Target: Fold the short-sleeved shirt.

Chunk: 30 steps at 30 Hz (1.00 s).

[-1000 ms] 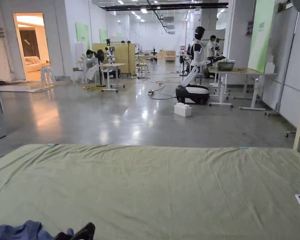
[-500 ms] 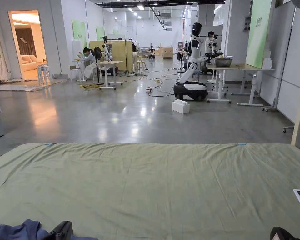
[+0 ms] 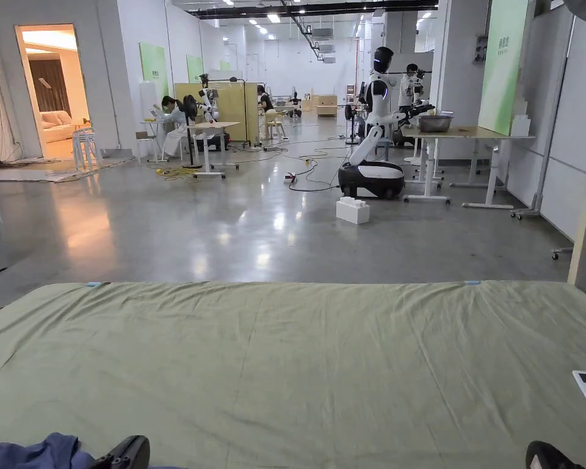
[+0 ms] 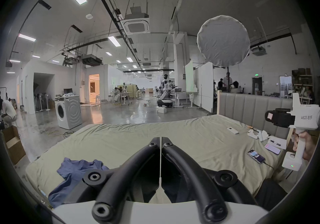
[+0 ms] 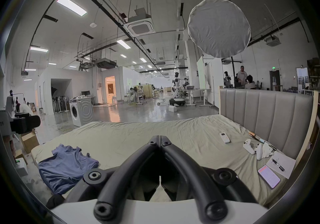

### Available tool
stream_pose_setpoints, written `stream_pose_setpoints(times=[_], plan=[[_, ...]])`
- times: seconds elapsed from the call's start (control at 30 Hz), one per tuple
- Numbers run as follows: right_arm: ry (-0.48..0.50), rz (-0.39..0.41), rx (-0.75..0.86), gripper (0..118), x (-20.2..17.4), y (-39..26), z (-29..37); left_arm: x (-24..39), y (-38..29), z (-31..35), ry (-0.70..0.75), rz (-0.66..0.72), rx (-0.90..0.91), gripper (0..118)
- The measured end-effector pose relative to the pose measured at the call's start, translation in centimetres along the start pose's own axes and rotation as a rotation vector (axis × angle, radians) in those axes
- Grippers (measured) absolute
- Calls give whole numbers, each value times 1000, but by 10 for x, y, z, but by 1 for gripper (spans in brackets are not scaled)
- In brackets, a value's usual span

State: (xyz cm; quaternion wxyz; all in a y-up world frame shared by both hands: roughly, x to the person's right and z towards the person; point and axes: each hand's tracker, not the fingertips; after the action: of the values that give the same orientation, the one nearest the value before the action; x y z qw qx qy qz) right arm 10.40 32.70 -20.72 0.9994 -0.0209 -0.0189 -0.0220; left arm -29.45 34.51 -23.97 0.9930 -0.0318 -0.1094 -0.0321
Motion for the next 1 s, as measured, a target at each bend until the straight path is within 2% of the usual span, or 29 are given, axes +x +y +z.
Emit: stream_pose_setpoints(times=[0.33,0.47,0.57,0.6,0.63,0.7,0.77,0.8,1.0], plan=[[21,35,-1,0,-4,-1,2,-14,-1,5,7,40,-9,1],[27,31,-10,0,-3,-3,5,-39,-4,4,42,87,-47,1],[31,15,-32,0,-2,-10,5,-66,-11,-1,102,66,-126,1],[34,7,-44,0,-2,-14,4,-75,-16,-4,130,54,-155,6],[42,-4,-67,0,-1,-19,2,-85,-21,-8,154,40,-176,17],[59,-14,-136,0,-1,-30,-2,-107,-34,-20,175,55,-262,62],[64,17,-166,0,-2,-41,-5,-131,-53,-37,167,113,-382,98],[59,24,-181,0,-3,-46,-6,-142,-63,-46,153,138,-426,102],[51,-2,-313,0,-4,-70,-22,-184,-136,-118,167,161,-635,102]])
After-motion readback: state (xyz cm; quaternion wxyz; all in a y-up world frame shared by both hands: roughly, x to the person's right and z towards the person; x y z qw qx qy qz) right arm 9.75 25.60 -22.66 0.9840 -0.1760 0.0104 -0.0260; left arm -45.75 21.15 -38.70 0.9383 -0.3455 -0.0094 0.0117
